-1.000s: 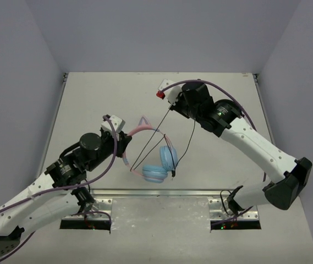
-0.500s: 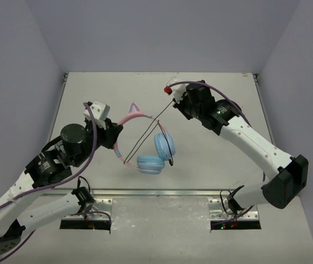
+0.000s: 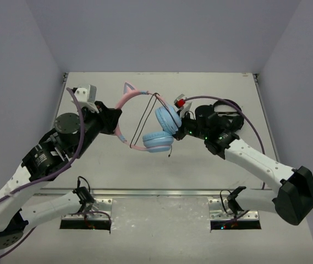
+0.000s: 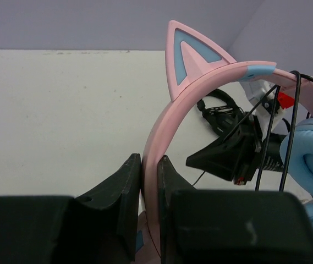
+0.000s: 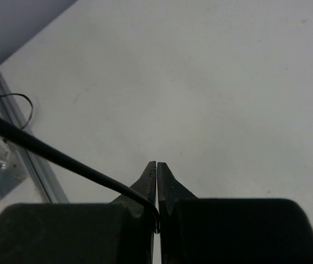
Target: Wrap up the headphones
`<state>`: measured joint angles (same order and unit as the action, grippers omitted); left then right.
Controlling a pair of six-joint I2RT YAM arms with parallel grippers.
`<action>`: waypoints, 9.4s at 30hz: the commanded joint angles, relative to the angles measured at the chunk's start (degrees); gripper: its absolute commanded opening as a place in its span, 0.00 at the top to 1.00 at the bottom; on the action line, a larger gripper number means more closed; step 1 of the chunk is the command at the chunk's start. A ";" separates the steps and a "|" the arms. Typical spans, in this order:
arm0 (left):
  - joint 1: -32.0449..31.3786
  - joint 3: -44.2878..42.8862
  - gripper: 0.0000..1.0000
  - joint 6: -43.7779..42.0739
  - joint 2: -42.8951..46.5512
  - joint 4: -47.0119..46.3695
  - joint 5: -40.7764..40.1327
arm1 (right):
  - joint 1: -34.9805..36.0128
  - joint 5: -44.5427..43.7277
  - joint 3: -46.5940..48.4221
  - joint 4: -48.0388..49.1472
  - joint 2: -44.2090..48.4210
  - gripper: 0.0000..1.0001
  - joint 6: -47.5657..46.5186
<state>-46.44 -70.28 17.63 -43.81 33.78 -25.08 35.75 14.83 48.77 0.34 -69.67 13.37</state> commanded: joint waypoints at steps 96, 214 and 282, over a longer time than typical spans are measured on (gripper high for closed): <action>8.20 18.60 1.00 -24.48 -15.34 -25.08 23.58 | 18.67 -42.43 25.41 -17.47 1.29 0.99 -40.18; 22.79 -53.01 0.99 -48.73 -98.65 -5.57 72.20 | -31.00 19.62 4.84 -55.01 49.63 0.01 23.10; 22.97 5.04 0.00 0.48 -7.12 -3.47 -16.84 | -29.68 -17.20 7.91 -50.26 35.39 0.01 2.54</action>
<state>-23.59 -72.49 12.80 -59.53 20.82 -37.17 5.13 3.90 54.30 -48.97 -34.11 20.36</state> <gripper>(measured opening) 1.000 0.992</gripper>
